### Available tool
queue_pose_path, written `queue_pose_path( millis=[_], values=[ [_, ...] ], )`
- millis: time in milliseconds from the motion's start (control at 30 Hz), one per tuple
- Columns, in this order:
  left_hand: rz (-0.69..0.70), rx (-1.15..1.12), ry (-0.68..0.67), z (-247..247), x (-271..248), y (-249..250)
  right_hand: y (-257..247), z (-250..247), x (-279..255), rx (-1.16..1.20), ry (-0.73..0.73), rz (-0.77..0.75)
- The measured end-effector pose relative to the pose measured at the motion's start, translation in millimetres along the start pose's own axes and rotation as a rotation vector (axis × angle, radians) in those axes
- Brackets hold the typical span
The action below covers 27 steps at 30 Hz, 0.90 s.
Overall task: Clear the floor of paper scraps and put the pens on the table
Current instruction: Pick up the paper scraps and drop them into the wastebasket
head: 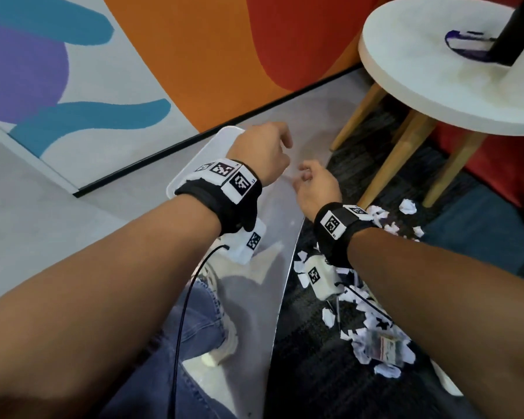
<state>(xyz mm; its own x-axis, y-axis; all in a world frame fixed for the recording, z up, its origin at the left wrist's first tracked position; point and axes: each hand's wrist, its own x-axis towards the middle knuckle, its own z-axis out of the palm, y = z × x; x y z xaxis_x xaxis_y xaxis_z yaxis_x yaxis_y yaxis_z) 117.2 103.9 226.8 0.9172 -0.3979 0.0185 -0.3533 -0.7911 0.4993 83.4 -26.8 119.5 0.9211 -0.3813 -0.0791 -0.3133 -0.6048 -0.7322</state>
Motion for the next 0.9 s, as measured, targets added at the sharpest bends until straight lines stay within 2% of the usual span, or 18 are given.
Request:
queue_pose_path(
  millis=[100,200,367,500,633,900],
  values=[
    [0.051,-0.022,-0.082,37.2,-1.6,20.3,53.0,-2.4,-6.5,-0.056,-0.054,0.131],
    [0.047,0.006,-0.246,86.7,-4.5,21.6,105.9,-0.4,-17.3,-0.116,-0.2,0.278],
    [-0.101,0.046,-0.507,167.9,-8.8,-9.3,176.9,22.6,-33.5,-0.137,-0.381,0.445],
    [-0.2,0.076,-0.617,213.0,-4.7,-36.7,210.2,52.3,-40.4,-0.137,-0.487,0.51],
    [-0.303,0.105,-0.676,249.7,-2.1,-59.3,224.7,72.2,-40.7,-0.207,-0.524,0.491],
    [-0.354,0.089,-0.703,312.7,-16.3,-82.3,231.4,101.6,-8.8,-0.255,-0.498,0.205]
  ],
)
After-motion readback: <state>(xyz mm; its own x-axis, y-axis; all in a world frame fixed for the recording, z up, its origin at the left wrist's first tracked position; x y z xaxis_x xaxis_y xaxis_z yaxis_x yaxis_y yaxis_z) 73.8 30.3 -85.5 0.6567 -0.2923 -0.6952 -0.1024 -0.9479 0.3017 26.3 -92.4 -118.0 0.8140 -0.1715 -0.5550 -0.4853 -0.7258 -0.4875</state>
